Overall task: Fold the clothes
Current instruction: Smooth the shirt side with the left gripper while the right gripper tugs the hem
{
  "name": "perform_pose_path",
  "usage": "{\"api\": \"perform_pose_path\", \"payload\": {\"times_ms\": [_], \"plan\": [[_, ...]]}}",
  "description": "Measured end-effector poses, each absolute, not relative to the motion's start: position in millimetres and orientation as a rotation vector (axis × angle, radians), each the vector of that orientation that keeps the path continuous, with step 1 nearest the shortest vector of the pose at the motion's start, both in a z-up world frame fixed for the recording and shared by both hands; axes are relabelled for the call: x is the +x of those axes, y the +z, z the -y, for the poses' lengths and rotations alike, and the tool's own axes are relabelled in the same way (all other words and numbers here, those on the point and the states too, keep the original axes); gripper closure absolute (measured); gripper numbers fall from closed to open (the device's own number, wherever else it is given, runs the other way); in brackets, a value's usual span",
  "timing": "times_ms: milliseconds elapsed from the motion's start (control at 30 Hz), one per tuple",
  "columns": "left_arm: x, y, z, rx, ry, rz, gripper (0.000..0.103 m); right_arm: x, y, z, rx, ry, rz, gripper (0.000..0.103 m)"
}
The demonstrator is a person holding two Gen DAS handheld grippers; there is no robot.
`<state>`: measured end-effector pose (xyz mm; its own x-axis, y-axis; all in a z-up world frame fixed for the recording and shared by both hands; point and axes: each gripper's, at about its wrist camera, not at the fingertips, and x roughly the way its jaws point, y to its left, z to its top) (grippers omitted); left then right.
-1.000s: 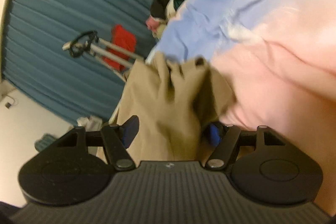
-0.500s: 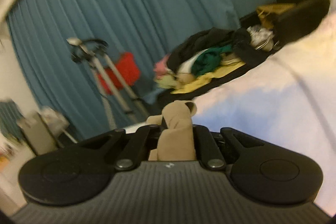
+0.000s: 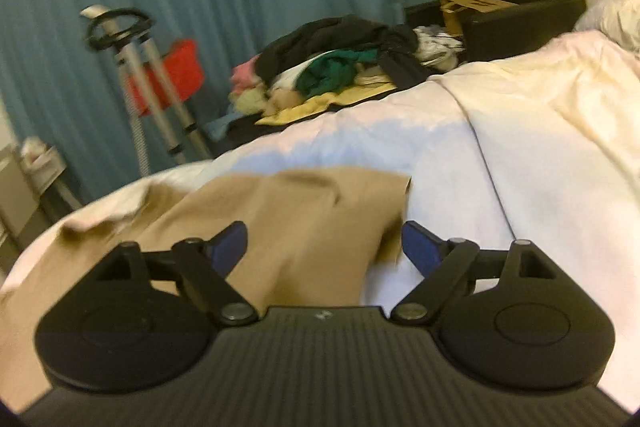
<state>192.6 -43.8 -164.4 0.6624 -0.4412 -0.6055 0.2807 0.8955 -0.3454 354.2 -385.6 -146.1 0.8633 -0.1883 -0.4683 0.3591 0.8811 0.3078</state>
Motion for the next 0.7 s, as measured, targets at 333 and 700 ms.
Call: {"api": "perform_pose_path", "payload": {"times_ms": [333,700], "plan": [[128.1,-152.8,68.6,-0.197,-0.597,-0.804,0.011,164.1,-89.8,288.8,0.438,-0.195,-0.397,0.018],[64.7,-165.6,126.1,-0.229,-0.803,-0.950,0.038,106.3,-92.6,297.2,0.570,-0.196,-0.377,0.018]]}}
